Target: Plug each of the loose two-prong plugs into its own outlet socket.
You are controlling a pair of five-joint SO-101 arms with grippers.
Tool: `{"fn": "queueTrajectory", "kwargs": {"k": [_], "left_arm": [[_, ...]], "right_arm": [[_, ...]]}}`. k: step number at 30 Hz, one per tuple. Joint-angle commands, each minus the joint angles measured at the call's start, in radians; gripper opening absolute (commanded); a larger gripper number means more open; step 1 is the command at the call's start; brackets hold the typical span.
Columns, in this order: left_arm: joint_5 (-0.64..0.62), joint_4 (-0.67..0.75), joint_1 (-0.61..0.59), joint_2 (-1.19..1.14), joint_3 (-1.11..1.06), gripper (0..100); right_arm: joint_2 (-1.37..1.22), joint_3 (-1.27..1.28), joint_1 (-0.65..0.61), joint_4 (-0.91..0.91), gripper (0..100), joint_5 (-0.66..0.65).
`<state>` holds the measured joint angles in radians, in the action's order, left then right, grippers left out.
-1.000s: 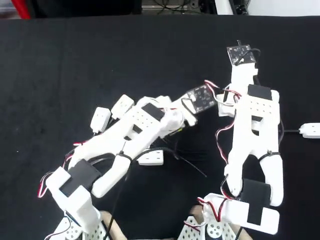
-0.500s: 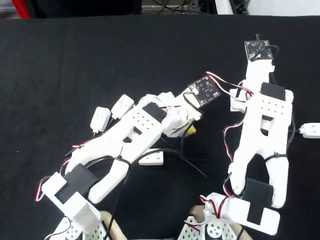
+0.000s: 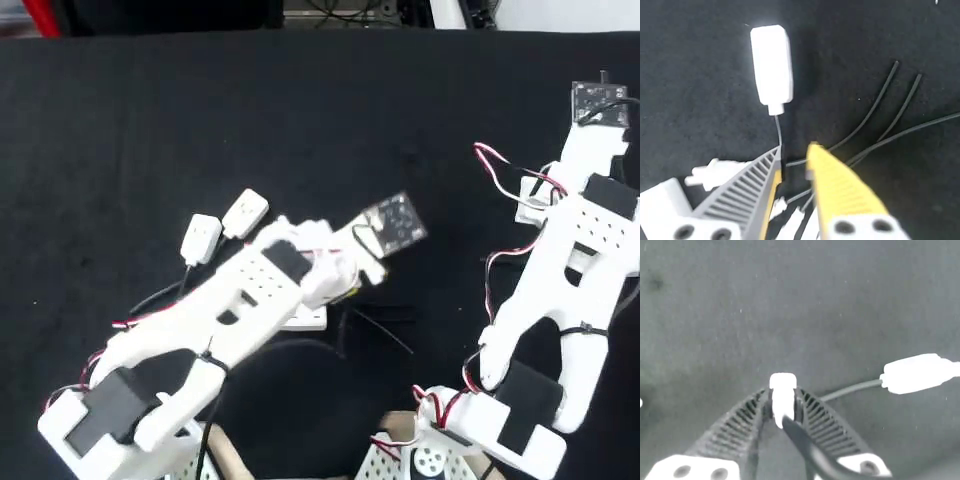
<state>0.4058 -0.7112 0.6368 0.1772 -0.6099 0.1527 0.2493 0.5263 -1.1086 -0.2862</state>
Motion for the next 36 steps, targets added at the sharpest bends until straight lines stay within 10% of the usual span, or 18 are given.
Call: {"fn": "queueTrajectory", "kwargs": {"k": [1,10,23,36], "left_arm": [[0.008,0.166,0.036,-0.086,-0.018,3],[0.005,0.166,0.010,-0.457,0.291,3],[-0.132,0.084,-0.154,-0.325,0.323,3],[-0.072,-0.534,-0.255,0.282,0.309,3]], "right_arm": [[0.007,-0.070,0.017,-0.003,1.2,-0.005],[-0.024,-0.087,0.015,-0.005,1.2,-0.003],[-0.025,-0.082,0.008,-0.005,1.2,-0.005],[-0.019,0.005,-0.226,-0.026,1.2,-0.203]]}}
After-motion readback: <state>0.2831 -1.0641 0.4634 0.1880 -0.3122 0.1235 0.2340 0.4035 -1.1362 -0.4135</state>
